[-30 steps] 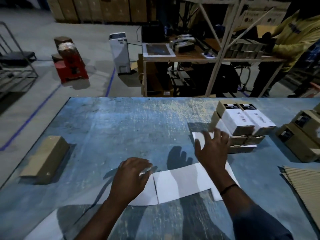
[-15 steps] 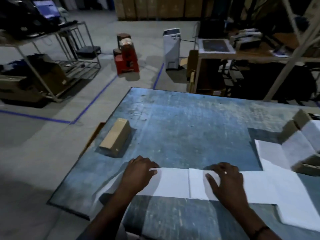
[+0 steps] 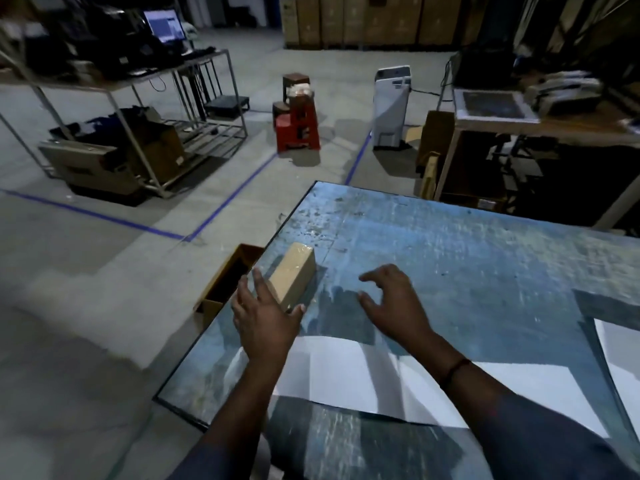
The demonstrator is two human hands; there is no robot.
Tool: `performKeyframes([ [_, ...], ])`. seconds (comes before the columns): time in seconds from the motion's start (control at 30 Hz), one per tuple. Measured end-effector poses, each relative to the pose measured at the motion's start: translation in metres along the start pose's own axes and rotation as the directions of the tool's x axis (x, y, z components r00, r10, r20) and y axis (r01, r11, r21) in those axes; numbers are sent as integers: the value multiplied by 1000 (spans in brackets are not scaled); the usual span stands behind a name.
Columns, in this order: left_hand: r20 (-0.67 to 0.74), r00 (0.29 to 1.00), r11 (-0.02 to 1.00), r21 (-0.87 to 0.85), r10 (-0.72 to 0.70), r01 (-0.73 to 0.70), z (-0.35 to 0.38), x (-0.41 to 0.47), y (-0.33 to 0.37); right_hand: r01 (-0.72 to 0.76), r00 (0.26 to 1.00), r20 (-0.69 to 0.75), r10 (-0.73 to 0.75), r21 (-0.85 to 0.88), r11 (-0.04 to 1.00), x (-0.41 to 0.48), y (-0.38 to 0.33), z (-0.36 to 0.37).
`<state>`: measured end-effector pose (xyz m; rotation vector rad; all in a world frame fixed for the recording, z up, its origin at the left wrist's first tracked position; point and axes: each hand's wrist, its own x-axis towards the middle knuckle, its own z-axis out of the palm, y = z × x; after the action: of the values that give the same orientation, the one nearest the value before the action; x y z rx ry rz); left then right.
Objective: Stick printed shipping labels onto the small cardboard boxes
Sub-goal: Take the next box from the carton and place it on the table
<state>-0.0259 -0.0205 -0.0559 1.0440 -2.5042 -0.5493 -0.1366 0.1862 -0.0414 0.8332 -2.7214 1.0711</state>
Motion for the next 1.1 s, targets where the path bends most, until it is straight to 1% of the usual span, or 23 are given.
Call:
performKeyframes([
  [0.07,88,993,995,-62,-73,78,4,13,-2,-68,993,105,56,118,991,28,-21,14],
  [0.1,114,990,992,-82,-85,95,6,19,-4,-101,987,140,80,152,983,39,-29,20],
  [0.2,103,994,990,-137,-32,46,7,27,-6,-202,967,198,160,213,956,62,-38,40],
  [0.27,71,995,978,-199,73,-57,5,26,-7,-263,957,199,212,276,924,69,-36,46],
  [0.37,28,965,929,-281,259,-241,3,17,-3,-347,938,149,314,429,834,68,-30,38],
  [0.43,1,925,869,-341,381,-357,1,7,7,-359,929,118,351,518,777,59,-23,23],
  [0.5,-29,862,796,-367,507,-481,3,-4,20,-354,919,91,384,621,699,44,-5,7],
  [0.57,-35,814,734,-413,580,-540,7,-14,34,-361,902,82,423,678,640,22,16,-13],
  [0.67,46,775,666,-545,630,-509,16,-33,51,-349,887,59,459,736,580,-22,48,-45],
  [0.7,87,752,638,-598,653,-485,20,-41,58,-346,880,45,473,743,572,-40,58,-56],
  [0.77,162,699,587,-689,696,-425,29,-58,71,-333,877,9,481,731,595,-76,76,-76],
  [0.83,219,670,579,-723,709,-377,41,-75,85,-351,873,2,488,699,623,-108,97,-92],
  [0.97,308,649,589,-762,696,-270,68,-100,104,-415,855,84,512,702,578,-154,121,-116],
  [1.03,309,635,577,-772,708,-267,76,-109,113,-438,852,115,511,690,576,-170,133,-125],
  [1.1,307,632,572,-776,711,-266,78,-117,122,-430,858,97,504,670,604,-181,143,-130],
])
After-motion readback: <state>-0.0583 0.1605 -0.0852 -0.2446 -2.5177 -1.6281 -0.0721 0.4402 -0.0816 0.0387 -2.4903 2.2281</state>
